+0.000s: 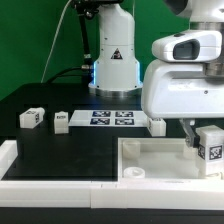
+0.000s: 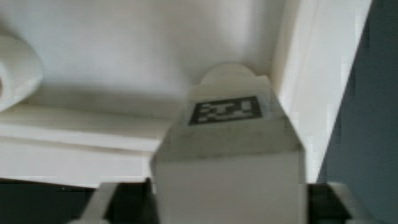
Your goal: Assemble one leg
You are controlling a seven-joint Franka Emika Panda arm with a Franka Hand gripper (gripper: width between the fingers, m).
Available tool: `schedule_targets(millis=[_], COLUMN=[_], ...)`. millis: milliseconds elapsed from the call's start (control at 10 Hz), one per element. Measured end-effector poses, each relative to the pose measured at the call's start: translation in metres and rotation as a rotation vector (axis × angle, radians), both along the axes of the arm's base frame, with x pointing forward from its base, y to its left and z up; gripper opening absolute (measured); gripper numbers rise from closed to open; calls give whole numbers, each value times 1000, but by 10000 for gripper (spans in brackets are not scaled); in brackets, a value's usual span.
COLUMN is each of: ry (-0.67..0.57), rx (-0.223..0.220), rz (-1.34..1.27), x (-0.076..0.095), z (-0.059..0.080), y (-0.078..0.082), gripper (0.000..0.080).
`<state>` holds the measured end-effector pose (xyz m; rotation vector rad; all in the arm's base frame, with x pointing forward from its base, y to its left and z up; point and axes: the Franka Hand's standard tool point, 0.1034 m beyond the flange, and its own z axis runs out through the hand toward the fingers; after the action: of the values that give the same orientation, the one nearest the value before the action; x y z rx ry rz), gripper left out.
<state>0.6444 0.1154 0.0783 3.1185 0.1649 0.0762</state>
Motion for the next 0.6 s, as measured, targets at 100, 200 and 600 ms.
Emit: schedule_targets(millis=[100, 200, 600], ry=[0, 0, 6], rx=[3, 8, 55], rz=[-27, -130, -678], x=[0, 0, 0], z=[0, -1, -4], y=[0, 1, -2], gripper=[289, 289, 289])
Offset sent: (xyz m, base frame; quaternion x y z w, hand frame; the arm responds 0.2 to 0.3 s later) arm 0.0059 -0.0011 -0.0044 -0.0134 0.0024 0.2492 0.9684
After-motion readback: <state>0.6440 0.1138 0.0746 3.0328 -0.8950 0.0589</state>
